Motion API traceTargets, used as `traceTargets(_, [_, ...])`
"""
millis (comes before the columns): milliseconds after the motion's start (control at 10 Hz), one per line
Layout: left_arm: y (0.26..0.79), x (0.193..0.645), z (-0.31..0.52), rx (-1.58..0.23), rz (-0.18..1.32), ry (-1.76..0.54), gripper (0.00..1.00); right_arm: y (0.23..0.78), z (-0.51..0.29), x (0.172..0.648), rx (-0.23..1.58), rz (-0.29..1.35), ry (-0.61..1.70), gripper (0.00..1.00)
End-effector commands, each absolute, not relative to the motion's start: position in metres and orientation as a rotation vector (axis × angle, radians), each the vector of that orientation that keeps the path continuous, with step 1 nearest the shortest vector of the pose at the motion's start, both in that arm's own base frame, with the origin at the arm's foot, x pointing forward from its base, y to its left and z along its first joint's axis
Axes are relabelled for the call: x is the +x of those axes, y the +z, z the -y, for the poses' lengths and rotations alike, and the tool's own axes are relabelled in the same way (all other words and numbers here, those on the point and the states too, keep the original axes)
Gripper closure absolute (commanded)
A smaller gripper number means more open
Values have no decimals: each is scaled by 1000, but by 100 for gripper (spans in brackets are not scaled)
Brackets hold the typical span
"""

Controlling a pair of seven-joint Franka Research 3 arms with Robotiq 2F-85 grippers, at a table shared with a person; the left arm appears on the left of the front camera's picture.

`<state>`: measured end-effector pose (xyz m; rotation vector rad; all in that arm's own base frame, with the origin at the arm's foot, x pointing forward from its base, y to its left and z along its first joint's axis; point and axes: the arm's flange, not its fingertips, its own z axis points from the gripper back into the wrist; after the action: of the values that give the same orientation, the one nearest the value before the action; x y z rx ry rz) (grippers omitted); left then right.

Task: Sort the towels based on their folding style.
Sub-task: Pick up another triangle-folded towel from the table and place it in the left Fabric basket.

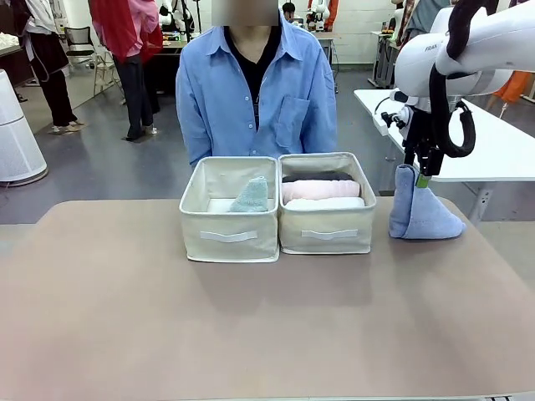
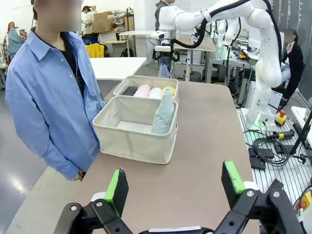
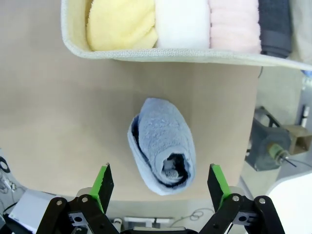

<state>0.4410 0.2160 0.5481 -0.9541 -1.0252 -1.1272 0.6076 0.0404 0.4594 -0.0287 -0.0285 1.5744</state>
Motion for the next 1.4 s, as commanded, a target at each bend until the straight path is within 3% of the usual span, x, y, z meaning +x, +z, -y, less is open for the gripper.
traceTargets(0, [548,439,-217,-952,1036,-1143,0,455,-42,619,29,68,1607,0])
traceTargets(500, [548,439,-217,-952,1036,-1143,0,450,-40,624,19,46,1580,0])
traceTargets(600, [548,439,-217,-952,1036,-1143,0,449,-40,625,24,43,1585,43])
traceTargets(700, [548,439,-217,-952,1036,-1143,0,449,-39,624,26,38,1591,58])
traceTargets(800, [548,439,-217,-952,1036,-1143,0,449,-40,624,30,40,1593,100])
traceTargets(1000, [548,439,-217,-952,1036,-1143,0,448,-39,624,28,34,1599,100])
traceTargets(1100, [548,439,-217,-952,1036,-1143,0,447,-39,623,26,32,1600,87])
traceTargets(1200, [548,439,-217,-952,1036,-1143,0,447,-39,623,24,28,1599,97])
traceTargets(1300, [548,439,-217,-952,1036,-1143,0,447,-39,623,20,28,1598,100])
